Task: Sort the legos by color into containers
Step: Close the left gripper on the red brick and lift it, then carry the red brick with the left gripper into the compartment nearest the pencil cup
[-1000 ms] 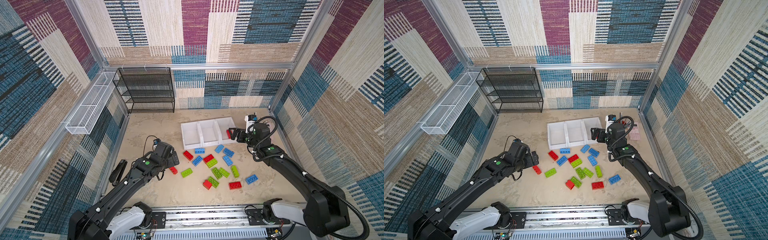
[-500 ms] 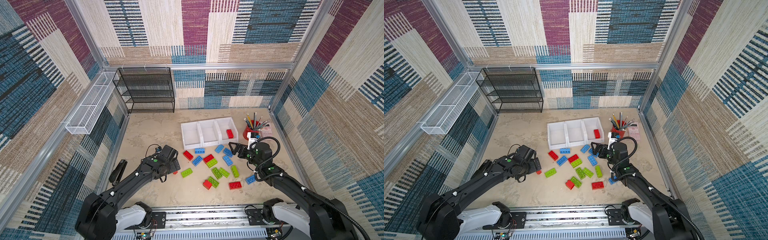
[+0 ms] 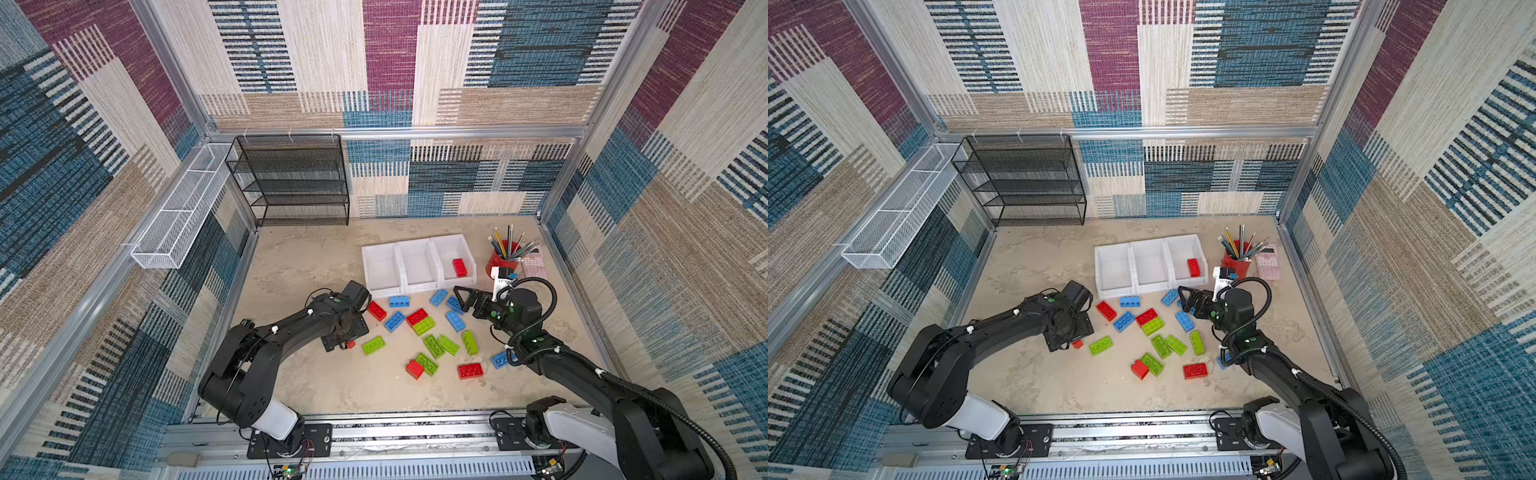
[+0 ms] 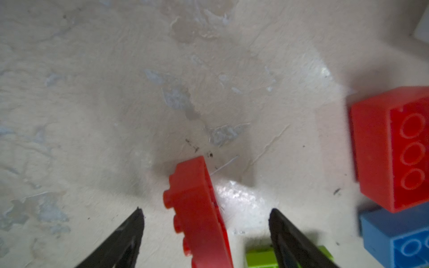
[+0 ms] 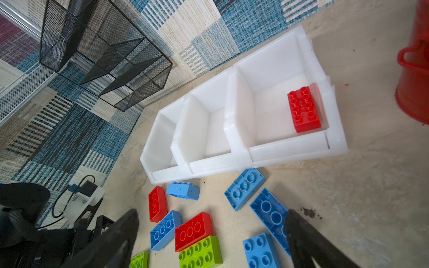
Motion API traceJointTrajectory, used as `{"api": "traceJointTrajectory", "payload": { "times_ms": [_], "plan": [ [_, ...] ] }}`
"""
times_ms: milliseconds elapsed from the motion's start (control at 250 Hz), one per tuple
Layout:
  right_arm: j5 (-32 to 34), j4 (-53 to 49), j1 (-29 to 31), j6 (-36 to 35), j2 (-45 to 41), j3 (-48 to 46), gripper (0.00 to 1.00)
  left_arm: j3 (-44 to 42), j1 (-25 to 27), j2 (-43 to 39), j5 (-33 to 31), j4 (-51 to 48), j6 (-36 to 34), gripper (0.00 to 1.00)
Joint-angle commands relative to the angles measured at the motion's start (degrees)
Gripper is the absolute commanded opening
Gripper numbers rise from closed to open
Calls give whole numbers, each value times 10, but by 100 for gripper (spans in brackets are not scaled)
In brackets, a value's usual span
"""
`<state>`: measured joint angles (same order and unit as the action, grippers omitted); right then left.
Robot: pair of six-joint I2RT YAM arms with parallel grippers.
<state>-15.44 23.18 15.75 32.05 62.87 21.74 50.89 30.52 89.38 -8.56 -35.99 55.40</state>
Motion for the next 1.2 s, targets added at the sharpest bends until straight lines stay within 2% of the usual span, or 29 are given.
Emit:
{"api": "traceJointTrajectory", "payload": {
  "times_ms": [0,268,400,544,652,940,1196],
  "plan": [
    [0,24,3,3,-3,-1,99,6,1,10,10,11,14,67],
    [2,29,9,2,3,-2,99,11,1,16,-1,13,4,38],
    [4,29,11,2,8,-1,99,16,2,11,-8,12,-2,26],
    [7,25,12,0,8,0,99,34,2,13,-14,3,-15,25],
    [11,25,13,-2,7,-1,99,49,1,10,-16,1,-30,20],
    [13,23,17,-3,5,-1,99,137,29,27,-50,-41,-109,16],
    [12,24,21,-2,6,1,99,267,69,80,-67,-78,-169,15]
  ]
}}
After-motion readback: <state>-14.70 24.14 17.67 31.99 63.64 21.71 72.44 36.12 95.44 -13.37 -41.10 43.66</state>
